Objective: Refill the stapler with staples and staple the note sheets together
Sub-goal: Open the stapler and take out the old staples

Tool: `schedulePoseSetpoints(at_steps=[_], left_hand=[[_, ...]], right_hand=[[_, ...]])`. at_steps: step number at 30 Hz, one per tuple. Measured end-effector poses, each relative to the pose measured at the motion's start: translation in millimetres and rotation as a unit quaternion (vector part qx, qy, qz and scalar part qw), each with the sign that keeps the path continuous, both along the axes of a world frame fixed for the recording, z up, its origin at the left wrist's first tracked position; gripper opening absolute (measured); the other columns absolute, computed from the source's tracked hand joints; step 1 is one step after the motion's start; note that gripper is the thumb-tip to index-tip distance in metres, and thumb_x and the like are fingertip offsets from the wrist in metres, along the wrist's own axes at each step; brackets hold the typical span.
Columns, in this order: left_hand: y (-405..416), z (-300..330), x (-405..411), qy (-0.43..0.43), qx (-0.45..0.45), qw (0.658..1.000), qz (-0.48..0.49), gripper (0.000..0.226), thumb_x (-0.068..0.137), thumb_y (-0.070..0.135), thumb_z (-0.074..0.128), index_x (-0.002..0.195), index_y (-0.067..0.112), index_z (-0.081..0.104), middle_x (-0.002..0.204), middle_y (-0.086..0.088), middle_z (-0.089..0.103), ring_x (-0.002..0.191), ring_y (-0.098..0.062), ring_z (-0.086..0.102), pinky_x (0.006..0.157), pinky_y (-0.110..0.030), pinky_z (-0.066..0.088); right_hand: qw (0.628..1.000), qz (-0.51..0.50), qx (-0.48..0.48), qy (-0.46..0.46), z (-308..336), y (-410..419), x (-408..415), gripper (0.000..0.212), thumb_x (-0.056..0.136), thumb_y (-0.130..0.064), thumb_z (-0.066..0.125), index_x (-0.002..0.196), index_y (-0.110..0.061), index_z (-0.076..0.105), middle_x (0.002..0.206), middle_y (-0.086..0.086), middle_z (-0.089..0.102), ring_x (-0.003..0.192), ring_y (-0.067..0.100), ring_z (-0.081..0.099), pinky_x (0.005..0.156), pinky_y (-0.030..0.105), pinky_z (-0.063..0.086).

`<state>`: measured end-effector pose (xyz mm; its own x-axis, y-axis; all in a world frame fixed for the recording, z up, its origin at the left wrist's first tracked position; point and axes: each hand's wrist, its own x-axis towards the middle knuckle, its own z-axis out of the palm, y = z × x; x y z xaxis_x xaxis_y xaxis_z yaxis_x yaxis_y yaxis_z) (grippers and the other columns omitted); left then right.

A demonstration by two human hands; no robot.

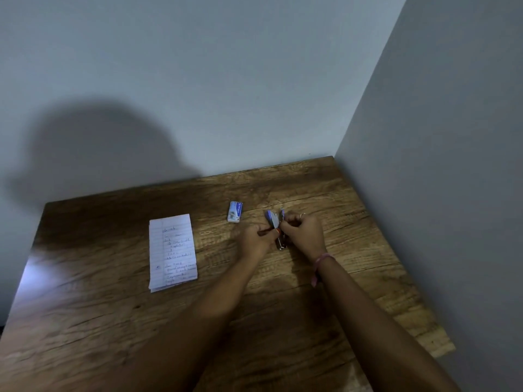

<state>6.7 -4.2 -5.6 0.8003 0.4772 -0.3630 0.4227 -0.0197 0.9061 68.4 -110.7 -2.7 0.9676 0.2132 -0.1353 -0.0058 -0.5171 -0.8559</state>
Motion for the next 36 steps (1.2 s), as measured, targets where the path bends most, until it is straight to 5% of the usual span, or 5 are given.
schedulePoseSetpoints(at_steps=[5,11,17,22,36], left_hand=[[-1.8,10.8,-12.9,-0.031,-0.066,0.997,-0.029,0.028,0.087,0.018,0.067,0.112,0.004,0.066,0.106,-0.011,0.071,0.097,-0.021,0.068,0.089,-0.034,0.054],[-9.4,30.1,-31.6,-0.108,-0.120,0.987,0.000,0.024,0.091,0.017,0.061,0.114,0.009,0.065,0.101,-0.006,0.073,0.092,-0.017,0.070,0.082,-0.031,0.056],[-12.3,48.7,-43.4,-0.144,-0.145,0.979,0.014,0.015,0.091,0.023,0.062,0.105,0.021,0.068,0.101,-0.004,0.073,0.093,-0.022,0.071,0.081,-0.037,0.057],[-18.5,60.4,-52.2,-0.178,-0.159,0.971,0.022,0.022,0.094,0.020,0.057,0.114,0.016,0.066,0.105,-0.003,0.072,0.097,-0.017,0.069,0.081,-0.033,0.056],[-7.0,93.9,-58.9,-0.316,-0.510,0.783,0.162,0.021,0.096,0.008,0.048,0.114,0.005,0.059,0.089,-0.002,0.076,0.087,-0.010,0.072,0.083,-0.024,0.056]], right_hand=[[0.998,-0.030,0.042,-0.023,6.9,-3.8,-13.1,0.006,0.076,-0.015,0.069,0.078,-0.012,0.074,0.072,0.002,0.073,0.071,0.019,0.070,0.068,0.032,0.058],[0.980,-0.019,0.195,0.031,36.0,-10.3,-29.9,0.011,0.081,-0.010,0.070,0.087,-0.019,0.066,0.074,0.003,0.071,0.063,0.013,0.068,0.054,0.025,0.056],[0.942,0.001,0.314,0.119,56.2,-15.7,-47.1,0.030,0.086,-0.005,0.065,0.116,-0.003,0.060,0.090,0.013,0.067,0.081,0.019,0.065,0.062,0.024,0.057],[0.928,0.028,0.342,0.148,70.7,-19.4,-60.4,0.018,0.089,-0.005,0.060,0.105,-0.006,0.068,0.099,0.017,0.068,0.086,0.020,0.068,0.074,0.031,0.057],[0.788,0.018,0.545,0.285,73.9,-43.5,-89.5,0.034,0.075,0.004,0.063,0.108,-0.002,0.064,0.106,0.012,0.072,0.095,0.017,0.070,0.082,0.026,0.057]])
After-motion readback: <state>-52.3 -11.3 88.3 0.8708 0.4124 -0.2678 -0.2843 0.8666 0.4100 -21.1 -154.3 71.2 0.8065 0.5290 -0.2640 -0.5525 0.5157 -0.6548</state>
